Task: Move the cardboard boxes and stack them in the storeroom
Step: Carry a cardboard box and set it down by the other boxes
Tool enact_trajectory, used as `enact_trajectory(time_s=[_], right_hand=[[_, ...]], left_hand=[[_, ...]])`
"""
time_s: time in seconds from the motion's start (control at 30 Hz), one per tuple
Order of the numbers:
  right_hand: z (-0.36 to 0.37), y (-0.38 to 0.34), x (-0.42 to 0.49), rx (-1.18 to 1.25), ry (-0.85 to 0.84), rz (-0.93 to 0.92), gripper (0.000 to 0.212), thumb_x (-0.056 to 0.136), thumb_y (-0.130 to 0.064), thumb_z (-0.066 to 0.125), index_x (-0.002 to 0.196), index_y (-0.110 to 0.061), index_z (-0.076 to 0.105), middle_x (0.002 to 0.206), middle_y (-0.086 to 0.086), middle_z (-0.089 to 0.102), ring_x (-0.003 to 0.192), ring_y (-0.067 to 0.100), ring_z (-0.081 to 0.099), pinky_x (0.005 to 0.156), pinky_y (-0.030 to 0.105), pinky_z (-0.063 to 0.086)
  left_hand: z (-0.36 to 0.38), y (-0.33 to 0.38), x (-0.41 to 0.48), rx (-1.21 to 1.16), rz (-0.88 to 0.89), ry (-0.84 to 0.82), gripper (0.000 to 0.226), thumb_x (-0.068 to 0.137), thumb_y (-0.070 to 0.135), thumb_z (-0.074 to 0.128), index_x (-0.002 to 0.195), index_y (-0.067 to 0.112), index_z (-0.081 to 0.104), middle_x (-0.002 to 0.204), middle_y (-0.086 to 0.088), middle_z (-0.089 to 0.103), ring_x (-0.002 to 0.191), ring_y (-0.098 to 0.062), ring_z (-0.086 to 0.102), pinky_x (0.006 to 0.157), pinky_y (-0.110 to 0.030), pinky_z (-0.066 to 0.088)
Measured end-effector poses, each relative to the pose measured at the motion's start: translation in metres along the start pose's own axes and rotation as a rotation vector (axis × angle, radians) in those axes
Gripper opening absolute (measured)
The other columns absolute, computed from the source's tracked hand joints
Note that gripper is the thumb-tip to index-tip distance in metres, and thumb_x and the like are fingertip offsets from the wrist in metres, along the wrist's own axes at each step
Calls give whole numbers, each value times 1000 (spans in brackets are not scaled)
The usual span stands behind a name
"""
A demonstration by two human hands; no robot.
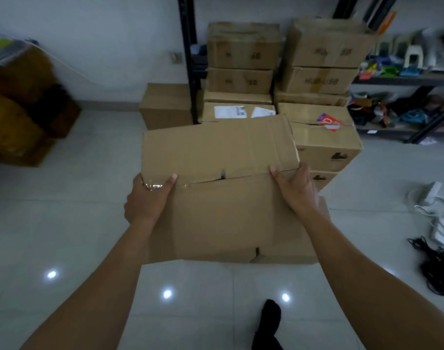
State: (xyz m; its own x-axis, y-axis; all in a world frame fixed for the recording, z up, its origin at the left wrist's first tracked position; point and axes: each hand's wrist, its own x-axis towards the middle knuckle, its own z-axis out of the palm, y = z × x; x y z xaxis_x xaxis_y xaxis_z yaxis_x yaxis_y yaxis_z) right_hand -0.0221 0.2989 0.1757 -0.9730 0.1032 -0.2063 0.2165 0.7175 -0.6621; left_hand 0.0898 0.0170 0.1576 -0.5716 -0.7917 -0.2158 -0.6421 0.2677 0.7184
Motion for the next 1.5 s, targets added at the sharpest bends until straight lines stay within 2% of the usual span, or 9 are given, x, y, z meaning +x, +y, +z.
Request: enact_trajectory(time_s=[0.1, 0.23, 0.43, 0.63, 0.8, 1.03, 1.2, 1.33, 1.5], right_hand=[[37, -55, -40, -1, -22, -73, 91, 76, -75, 52, 139, -12, 33, 137, 14, 50, 125, 34, 48, 98, 43, 37], [81, -119, -75, 18, -69, -161, 89, 78, -73, 52, 138, -9, 34, 140, 16, 47, 127, 37, 45, 102, 45, 35], [150, -210, -92, 19, -124, -242, 81, 80, -70, 54, 130, -7, 40, 131, 20, 53, 121, 38, 50, 98, 45, 41], [221, -290, -70, 11, -142, -275, 86, 81, -69, 54, 138, -8, 35, 139, 14, 47, 127, 35, 45, 99, 42, 37], [275, -351, -53, 21, -171, -266, 82, 85, -64, 52, 142, -8, 30, 142, 14, 45, 129, 34, 43, 99, 42, 36], [345, -431, -36, 8, -181, -225, 82, 84, -65, 52, 138, -6, 33, 136, 17, 49, 123, 36, 47, 94, 41, 39], [407, -490, -24, 44, -177, -187, 83, 82, -67, 53, 137, -8, 35, 133, 17, 51, 121, 36, 49, 93, 41, 41], [454, -544, -16, 93, -142, -163, 80, 83, -65, 55, 136, -8, 35, 134, 15, 51, 121, 34, 49, 89, 38, 40], [502, -601, 7, 167, -118, -89, 81, 82, -64, 57, 140, -11, 33, 135, 14, 50, 122, 33, 49, 92, 37, 41]], left_hand=[[-75, -31, 21, -2, 17, 54, 85, 62, 84, 60, 129, 32, 49, 130, -3, 60, 120, -34, 54, 96, -42, 41], [-158, -64, 51, 22, 28, 132, 83, 66, 84, 56, 131, 33, 48, 131, -3, 58, 120, -35, 52, 96, -44, 40], [-234, -102, 116, 22, -5, 233, 79, 66, 83, 56, 127, 33, 52, 126, -3, 62, 117, -36, 54, 94, -44, 41], [-268, -117, 208, 44, -7, 241, 83, 73, 82, 51, 134, 26, 47, 131, -5, 58, 117, -34, 55, 94, -47, 42], [-294, -122, 285, 30, -28, 231, 86, 72, 82, 53, 138, 28, 44, 136, -5, 55, 122, -34, 51, 98, -48, 40], [-338, -129, 384, 36, -84, 200, 90, 73, 80, 55, 143, 27, 39, 141, -7, 51, 127, -35, 47, 101, -47, 37], [-371, -144, 481, -4, -42, 143, 98, 64, 86, 53, 142, 27, 40, 139, -3, 53, 125, -32, 50, 100, -50, 42], [-400, -144, 559, -50, 3, 121, 97, 61, 83, 59, 138, 27, 45, 136, -1, 56, 123, -30, 52, 101, -49, 43], [-424, -129, 647, -16, 86, 91, 81, 73, 73, 62, 135, 23, 47, 134, -4, 56, 122, -33, 52, 97, -46, 43]])
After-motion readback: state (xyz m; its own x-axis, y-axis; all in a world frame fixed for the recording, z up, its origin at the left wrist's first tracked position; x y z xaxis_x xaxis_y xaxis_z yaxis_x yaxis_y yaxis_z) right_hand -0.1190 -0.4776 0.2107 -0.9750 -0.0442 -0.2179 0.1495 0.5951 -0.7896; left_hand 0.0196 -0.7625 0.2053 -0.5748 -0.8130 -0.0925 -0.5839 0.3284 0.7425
